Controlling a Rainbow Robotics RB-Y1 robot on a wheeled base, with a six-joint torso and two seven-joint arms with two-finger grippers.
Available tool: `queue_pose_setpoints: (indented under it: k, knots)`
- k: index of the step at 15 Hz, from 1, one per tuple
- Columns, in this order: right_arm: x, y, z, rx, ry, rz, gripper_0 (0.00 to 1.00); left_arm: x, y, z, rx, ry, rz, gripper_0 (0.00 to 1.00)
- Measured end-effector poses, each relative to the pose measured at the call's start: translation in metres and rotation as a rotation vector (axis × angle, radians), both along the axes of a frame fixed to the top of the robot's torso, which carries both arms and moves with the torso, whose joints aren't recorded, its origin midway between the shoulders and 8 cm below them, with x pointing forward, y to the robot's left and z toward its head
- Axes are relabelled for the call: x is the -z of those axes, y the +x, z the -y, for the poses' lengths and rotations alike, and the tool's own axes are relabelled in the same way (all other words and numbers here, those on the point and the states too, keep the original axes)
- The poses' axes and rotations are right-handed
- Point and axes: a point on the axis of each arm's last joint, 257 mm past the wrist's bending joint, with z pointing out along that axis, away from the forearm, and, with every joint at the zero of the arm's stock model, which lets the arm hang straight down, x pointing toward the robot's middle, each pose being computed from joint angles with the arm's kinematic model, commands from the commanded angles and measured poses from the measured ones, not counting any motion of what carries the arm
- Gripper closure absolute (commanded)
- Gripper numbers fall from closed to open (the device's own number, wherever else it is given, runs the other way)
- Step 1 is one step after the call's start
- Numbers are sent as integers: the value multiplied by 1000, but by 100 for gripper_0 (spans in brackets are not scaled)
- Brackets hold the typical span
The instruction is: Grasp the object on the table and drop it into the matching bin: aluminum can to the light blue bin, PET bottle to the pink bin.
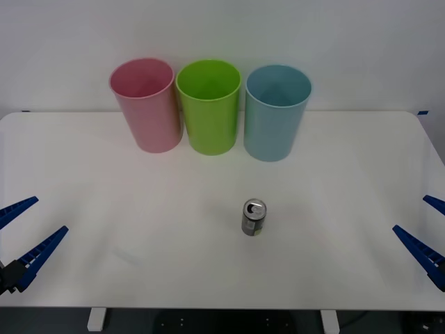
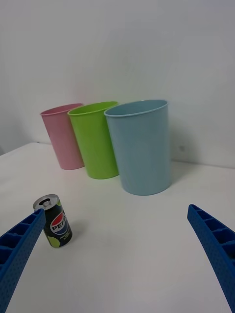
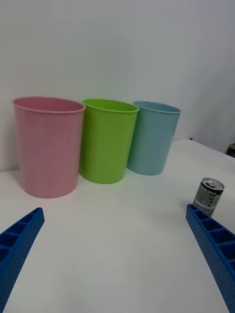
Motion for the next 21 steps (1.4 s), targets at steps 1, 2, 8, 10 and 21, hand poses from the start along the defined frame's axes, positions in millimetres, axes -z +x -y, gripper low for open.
queue_pose_setpoints:
  k: [1,2,8,10,21]
  knots:
    - [0,0,0,0,0,0,0,0,0,0,0,0,0,0]
    - [0,0,0,0,0,0,0,0,0,0,0,0,0,0]
    - [6,-7,-2,3,19,-16,0,0,0,0,0,0,0,0]
    - [6,-6,-4,-2,14,-15,0,0,0,0,0,0,0,0]
    - [67,9,-63,-132,-64,-88,0,0,0,0,0,0,0,0]
